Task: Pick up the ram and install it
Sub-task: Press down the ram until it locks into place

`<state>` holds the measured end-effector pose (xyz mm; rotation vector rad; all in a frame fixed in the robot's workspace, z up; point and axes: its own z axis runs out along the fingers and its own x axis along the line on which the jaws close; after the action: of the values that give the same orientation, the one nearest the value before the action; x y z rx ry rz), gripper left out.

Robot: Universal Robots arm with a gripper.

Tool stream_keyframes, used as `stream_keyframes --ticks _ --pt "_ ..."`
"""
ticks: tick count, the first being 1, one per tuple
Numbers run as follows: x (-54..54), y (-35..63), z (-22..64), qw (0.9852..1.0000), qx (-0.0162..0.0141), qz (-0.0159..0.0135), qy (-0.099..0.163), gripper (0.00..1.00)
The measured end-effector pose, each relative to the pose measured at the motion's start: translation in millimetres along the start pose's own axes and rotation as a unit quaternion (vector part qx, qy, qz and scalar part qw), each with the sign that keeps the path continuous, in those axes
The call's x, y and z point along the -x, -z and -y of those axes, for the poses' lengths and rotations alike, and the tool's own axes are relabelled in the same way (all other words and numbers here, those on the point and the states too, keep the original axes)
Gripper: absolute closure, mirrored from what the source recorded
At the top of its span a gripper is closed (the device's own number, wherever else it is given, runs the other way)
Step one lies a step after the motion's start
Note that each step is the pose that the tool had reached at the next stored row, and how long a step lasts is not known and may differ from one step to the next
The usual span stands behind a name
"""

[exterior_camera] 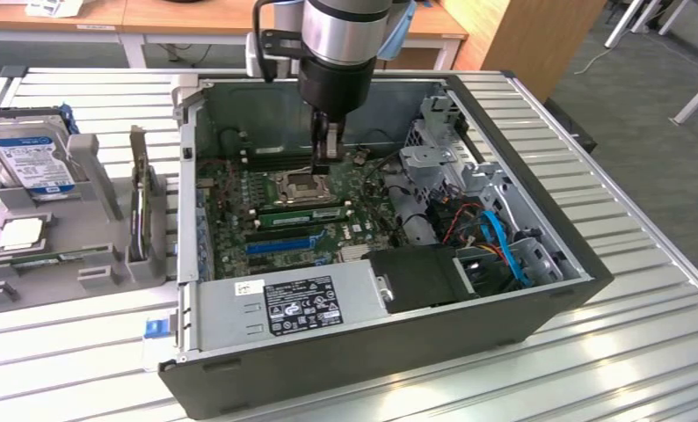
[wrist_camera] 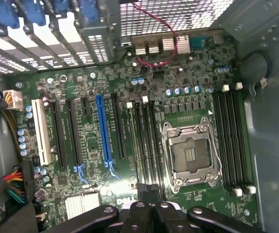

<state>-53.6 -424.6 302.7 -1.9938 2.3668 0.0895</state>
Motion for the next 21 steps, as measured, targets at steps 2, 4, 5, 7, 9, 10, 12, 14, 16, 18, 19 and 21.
stream_keyframes --ticks 2,4,5,7,9,10,12,14,16,18,19,21 --pt "0.0 0.0 0.0 1.0000 -0.0006 0.0001 -0.009 0.90" --pt "0.0 0.0 0.0 0.9998 -0.0013 0.0003 -0.018 0.90" --pt "0.0 0.0 0.0 0.9997 -0.0017 0.0003 -0.024 0.90" --pt "0.0 0.0 0.0 0.9995 -0.0023 0.0004 -0.031 0.90" --pt "0.0 0.0 0.0 0.9992 -0.0028 0.0006 -0.039 0.90" --pt "0.0 0.0 0.0 0.9990 -0.0032 0.0006 -0.044 0.90" --pt "0.0 -0.2 -0.1 0.9971 -0.0054 0.0011 -0.075 0.90" --pt "0.0 -0.2 -0.1 0.9936 -0.0081 0.0017 -0.112 0.90" --pt "0.0 -0.3 -0.1 0.9926 -0.0088 0.0018 -0.121 0.90" --pt "0.0 -0.3 -0.1 0.9915 -0.0094 0.0019 -0.130 0.90" --pt "0.0 -0.3 -0.1 0.9909 -0.0097 0.0020 -0.134 0.90" --pt "-0.1 -0.3 -0.1 0.9896 -0.0103 0.0021 -0.143 0.90"
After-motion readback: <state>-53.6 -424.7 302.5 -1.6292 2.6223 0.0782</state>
